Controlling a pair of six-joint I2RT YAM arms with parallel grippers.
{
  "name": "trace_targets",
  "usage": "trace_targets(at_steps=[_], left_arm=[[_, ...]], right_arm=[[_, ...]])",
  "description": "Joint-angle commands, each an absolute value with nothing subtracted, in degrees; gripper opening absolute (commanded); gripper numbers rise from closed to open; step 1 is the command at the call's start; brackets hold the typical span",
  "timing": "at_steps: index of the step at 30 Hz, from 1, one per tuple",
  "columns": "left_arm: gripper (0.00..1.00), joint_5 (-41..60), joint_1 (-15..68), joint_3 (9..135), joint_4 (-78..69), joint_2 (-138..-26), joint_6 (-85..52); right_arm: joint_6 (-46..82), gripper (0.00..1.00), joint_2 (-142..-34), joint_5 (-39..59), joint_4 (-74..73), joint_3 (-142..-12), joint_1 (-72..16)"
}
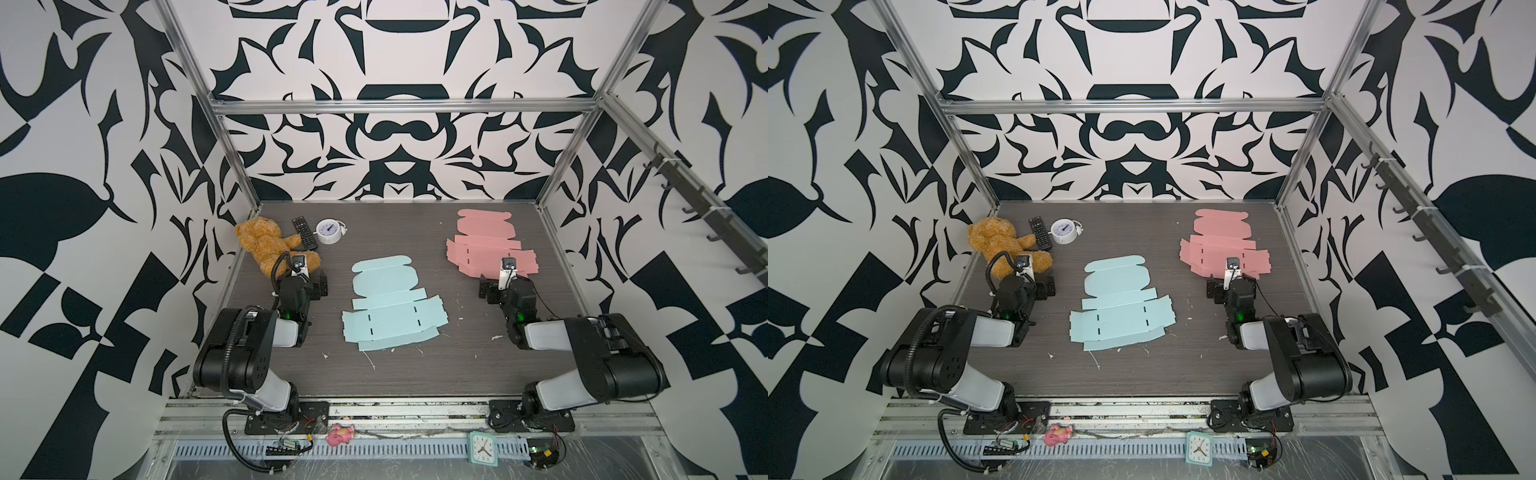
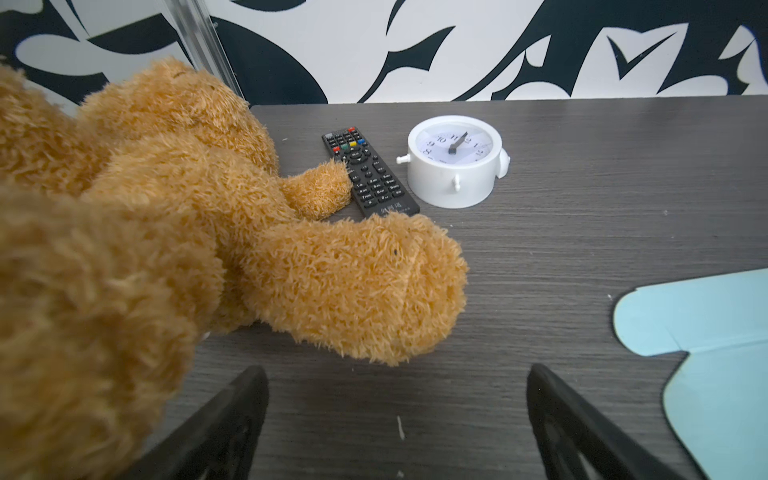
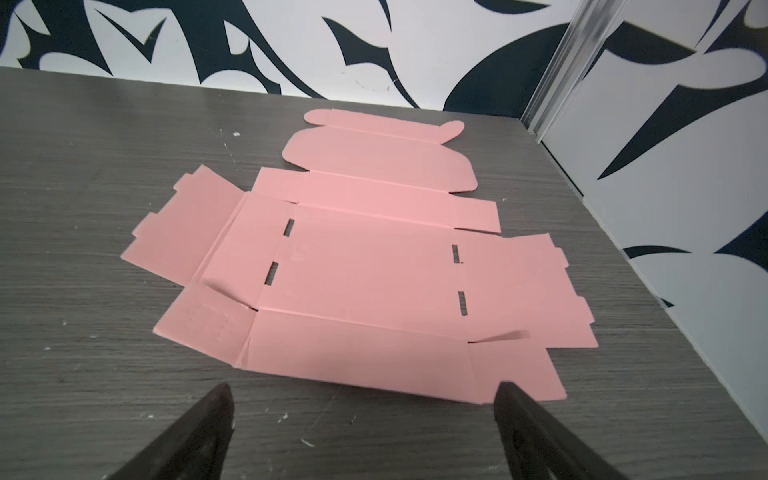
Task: Fold the paper box
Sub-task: 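Move the left and right grippers toward the light-blue box blank's side edges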
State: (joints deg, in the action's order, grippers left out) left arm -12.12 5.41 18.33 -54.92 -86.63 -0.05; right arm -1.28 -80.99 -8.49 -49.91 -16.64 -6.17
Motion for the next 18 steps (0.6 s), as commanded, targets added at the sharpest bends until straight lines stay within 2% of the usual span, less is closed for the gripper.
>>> trace_targets(at_steps=[1, 5, 8, 12, 16, 18], left_arm=[[0.99, -10.8, 5.1, 18.7, -49.9, -80.5, 0.2], [0.99, -6.5, 5.1, 21.6, -35.8, -69.0, -1.5], [0.99, 1.8, 5.4, 23.9, -27.0, -61.0, -5.8], [0.99, 12.5, 7.9, 24.8, -21.8, -54.8, -15.3], [0.99, 14.4, 9.6, 24.7, -17.7, -52.7, -30.1], [0.99, 18.3, 10.4, 24.8, -17.5, -53.0, -34.7]], right_arm=[[-0.9, 1.0, -75.1, -8.1, -44.6, -18.3, -6.0], [3.2, 1.0, -65.9, -10.4, -29.9, -22.0, -6.6], [13.3, 1.0, -61.6, -14.1, -16.8, -26.4, -6.7], [19.5, 1.0, -60.7, -4.6, -1.8, -32.0, -6.9], [22.6, 1.0, -63.5, 7.1, 8.4, -36.4, -8.5], [23.6, 1.0, -63.3, 7.7, 12.6, -37.5, -11.3]])
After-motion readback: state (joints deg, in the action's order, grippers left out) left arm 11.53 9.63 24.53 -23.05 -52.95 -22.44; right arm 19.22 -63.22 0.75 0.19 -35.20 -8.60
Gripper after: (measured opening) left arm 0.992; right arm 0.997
